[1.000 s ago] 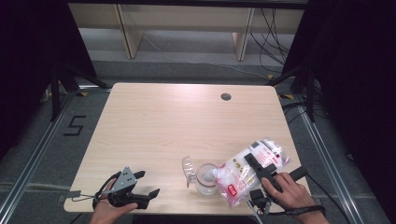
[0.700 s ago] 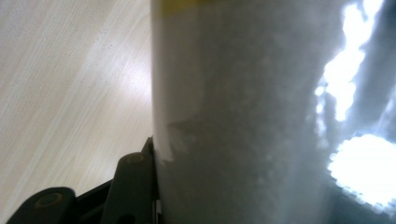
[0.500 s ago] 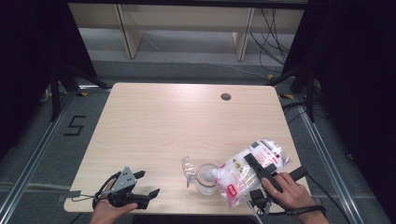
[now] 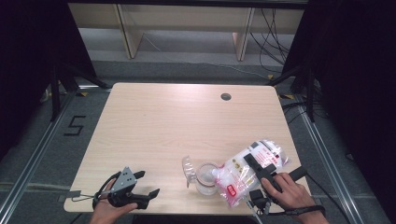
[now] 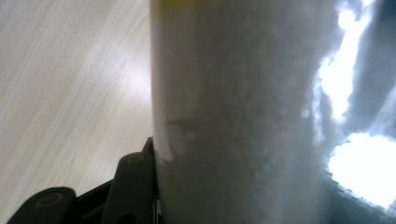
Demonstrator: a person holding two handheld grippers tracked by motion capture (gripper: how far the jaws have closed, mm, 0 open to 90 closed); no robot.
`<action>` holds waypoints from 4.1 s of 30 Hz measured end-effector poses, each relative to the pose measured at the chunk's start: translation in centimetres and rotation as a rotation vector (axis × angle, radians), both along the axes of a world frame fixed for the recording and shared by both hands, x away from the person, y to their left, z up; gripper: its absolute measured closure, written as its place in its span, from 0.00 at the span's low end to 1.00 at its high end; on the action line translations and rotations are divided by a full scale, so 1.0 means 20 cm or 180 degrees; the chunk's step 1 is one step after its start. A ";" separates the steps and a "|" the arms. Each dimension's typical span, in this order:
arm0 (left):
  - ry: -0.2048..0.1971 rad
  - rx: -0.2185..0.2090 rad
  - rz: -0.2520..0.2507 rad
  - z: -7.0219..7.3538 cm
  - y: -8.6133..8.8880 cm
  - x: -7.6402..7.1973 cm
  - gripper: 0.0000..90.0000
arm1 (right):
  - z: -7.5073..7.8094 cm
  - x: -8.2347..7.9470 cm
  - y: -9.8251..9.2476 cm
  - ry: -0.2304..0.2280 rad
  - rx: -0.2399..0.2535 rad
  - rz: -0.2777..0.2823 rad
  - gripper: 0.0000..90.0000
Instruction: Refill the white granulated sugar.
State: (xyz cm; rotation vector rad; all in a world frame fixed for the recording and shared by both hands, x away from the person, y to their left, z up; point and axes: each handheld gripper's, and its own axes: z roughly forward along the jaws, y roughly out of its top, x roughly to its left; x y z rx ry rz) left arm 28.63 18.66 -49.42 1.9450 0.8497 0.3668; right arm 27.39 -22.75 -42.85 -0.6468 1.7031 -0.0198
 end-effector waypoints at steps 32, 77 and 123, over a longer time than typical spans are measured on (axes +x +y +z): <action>0.0013 0.0032 -0.0016 0.00 0.00 0.00 0.18 | 0.01 0.00 -0.01 -0.0011 0.0003 -0.0005 0.62; -0.0021 0.0119 -0.0022 0.00 0.01 0.00 0.18 | 0.02 -0.02 -0.01 -0.0047 -0.0023 -0.0098 0.63; 0.0015 0.0004 -0.0009 0.00 -0.01 0.00 0.18 | 0.02 -0.01 0.00 -0.0018 -0.0099 -0.0022 0.64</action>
